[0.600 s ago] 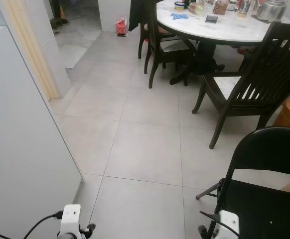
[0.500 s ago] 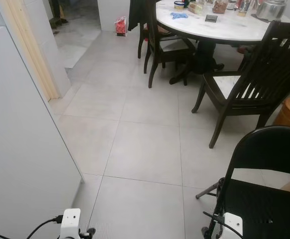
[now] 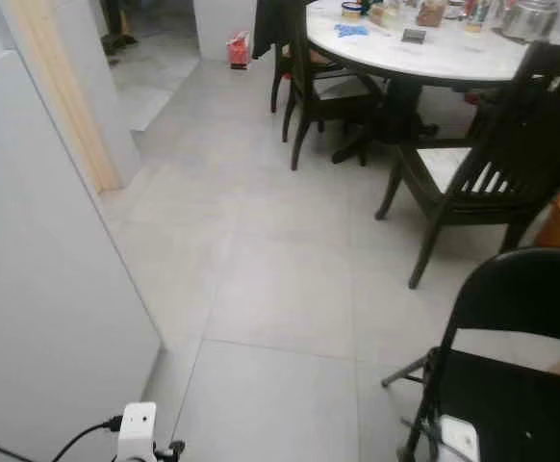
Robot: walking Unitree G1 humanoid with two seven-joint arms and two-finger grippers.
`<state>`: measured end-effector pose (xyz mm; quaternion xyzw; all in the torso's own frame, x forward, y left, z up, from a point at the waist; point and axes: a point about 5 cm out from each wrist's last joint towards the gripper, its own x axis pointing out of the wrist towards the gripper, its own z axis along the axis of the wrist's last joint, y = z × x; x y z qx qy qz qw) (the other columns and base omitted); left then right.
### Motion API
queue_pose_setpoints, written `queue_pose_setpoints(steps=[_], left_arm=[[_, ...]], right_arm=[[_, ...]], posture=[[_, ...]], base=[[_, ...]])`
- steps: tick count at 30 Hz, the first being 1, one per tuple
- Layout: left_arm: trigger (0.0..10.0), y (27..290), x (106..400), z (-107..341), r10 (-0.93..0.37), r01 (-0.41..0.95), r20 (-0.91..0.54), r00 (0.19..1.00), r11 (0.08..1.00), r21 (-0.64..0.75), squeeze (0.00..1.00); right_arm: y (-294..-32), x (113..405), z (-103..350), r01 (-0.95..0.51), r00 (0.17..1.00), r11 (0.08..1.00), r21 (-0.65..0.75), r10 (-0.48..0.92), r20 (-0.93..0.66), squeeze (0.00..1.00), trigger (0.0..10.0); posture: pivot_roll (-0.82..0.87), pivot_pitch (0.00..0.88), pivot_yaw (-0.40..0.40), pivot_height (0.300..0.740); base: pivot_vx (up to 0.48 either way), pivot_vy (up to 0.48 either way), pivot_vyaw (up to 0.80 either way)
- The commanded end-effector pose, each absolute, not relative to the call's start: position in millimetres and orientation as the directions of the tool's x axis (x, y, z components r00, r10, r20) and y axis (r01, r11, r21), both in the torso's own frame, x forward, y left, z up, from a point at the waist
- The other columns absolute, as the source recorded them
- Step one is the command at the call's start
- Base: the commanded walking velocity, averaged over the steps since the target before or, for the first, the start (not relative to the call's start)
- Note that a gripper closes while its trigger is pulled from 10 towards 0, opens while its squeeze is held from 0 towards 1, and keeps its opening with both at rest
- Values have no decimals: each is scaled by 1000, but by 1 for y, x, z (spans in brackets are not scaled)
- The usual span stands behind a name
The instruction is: Restocking fridge
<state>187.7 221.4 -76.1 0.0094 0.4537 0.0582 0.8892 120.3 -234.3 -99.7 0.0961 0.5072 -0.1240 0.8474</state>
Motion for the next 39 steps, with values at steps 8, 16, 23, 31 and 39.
queue_pose_setpoints(steps=[8,16,23,31,39], left_arm=[[10000,218,182,-80,110,-109,-824,556,992,59,0],[10000,218,182,-80,110,-100,-828,549,993,65,0],[10000,218,183,-80,111,-95,-829,549,993,70,0],[10000,219,183,-79,125,-116,-826,550,991,73,0],[10000,219,182,-80,127,-120,-828,547,990,72,0]], right_arm=[[-231,137,-95,276,491,960,43,-102,-865,0,10000],[-229,138,-95,268,493,962,49,-93,-865,0,10000],[-229,137,-95,262,493,964,55,-85,-866,0,10000],[-229,137,-96,257,486,965,51,-83,-870,0,10000],[-229,137,-96,254,486,966,52,-81,-870,0,10000]], posture=[[-34,0,-21,740],[-36,0,-23,740],[-33,0,-23,740],[-32,0,-23,740],[-33,0,-23,740]], base=[[0,0,800],[0,0,800],[0,0,800],[0,0,800],[0,0,800]])
